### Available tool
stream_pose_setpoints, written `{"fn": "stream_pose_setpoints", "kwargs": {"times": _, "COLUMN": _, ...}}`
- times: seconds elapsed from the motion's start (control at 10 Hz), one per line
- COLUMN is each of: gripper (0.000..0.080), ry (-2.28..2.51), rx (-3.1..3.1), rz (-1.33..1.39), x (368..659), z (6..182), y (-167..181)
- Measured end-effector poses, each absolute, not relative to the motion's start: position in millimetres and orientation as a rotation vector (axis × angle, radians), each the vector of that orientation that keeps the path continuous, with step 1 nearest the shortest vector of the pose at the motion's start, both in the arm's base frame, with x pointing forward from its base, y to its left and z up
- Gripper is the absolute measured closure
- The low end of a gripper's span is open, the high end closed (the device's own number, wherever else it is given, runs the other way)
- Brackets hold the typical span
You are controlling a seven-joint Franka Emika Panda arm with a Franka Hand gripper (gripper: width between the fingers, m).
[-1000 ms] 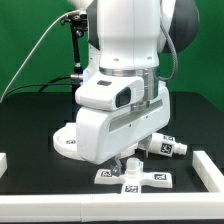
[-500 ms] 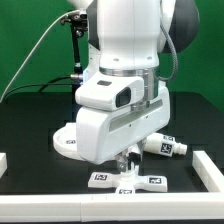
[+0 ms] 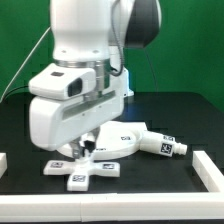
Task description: Assemble round table
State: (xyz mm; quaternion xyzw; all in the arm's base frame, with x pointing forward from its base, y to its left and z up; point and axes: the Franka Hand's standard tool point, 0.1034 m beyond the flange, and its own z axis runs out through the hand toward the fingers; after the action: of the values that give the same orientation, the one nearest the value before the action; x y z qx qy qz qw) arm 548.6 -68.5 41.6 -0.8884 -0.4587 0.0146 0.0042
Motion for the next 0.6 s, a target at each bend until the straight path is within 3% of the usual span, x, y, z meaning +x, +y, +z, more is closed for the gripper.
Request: {"fn": "stream_pose_setpoints", "kwargs": {"times": 0.6, "gripper": 0.0626, "ry": -1.513, "rx": -2.744, "rz": 0.059, "x": 550, "z": 33.6, "y": -105}}
